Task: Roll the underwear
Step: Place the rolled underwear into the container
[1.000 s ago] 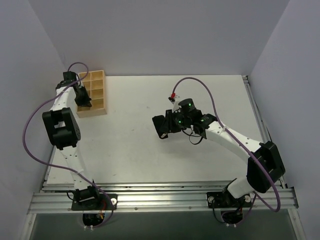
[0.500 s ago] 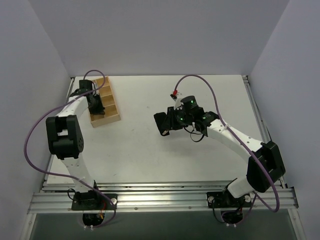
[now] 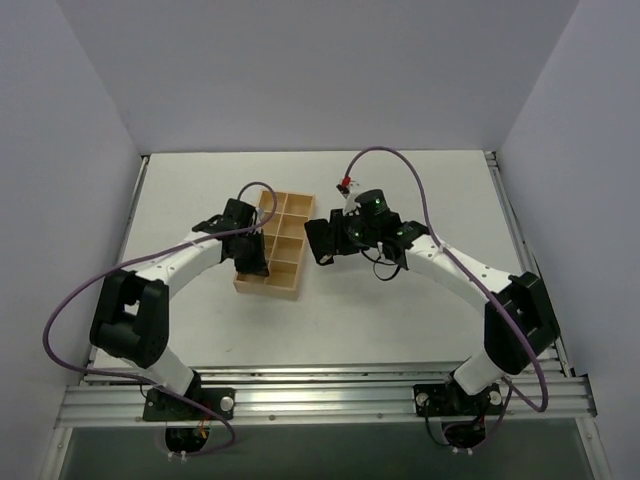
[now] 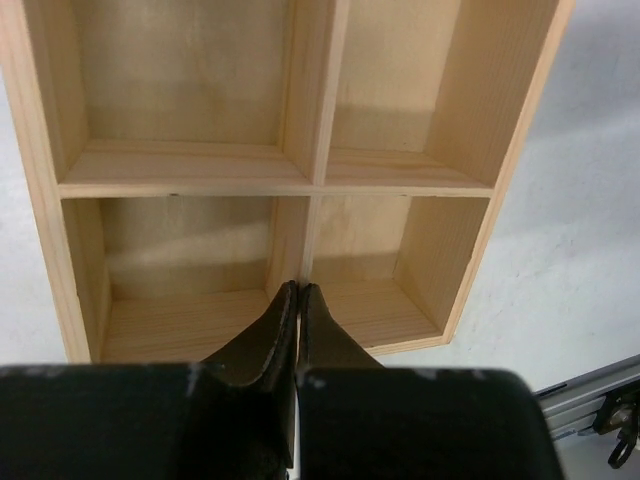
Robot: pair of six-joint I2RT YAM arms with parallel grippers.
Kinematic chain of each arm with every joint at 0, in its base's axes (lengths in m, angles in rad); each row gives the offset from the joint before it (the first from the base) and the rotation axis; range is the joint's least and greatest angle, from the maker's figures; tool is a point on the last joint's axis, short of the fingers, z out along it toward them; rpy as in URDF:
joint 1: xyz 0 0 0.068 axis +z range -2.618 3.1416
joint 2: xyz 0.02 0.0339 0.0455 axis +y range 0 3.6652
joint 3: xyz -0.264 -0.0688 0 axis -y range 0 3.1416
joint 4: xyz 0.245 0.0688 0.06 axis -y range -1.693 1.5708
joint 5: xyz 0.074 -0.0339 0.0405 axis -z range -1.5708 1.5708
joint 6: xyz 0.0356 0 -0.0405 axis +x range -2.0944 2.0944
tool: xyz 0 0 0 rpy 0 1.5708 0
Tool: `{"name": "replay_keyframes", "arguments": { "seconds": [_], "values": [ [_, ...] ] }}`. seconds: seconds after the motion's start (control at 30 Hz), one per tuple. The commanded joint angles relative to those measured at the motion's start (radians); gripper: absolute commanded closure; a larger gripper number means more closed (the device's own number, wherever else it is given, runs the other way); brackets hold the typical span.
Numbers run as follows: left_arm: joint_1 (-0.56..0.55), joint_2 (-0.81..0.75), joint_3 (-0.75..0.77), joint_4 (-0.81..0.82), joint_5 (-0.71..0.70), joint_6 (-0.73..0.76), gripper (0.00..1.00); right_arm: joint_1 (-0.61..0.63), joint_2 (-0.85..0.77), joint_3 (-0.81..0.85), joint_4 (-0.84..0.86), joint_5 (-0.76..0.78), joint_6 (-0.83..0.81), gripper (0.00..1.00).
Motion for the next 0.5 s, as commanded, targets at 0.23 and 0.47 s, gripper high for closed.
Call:
{"name": "replay_keyframes", "arguments": {
  "seconds": [0.23, 0.47],
  "values": [
    [0.05, -0.164, 0.139, -0.146, 0.029, -0.036, 0.91, 0.169, 0.249, 0.132, 0.144, 0.208, 0.005, 1.0],
    [0.085, -0.22, 0.127, -0.178, 0.083, -0.031, 0.9, 0.24, 0.317, 0.151, 0.207, 0.248, 0.058, 1.0]
  ]
}}
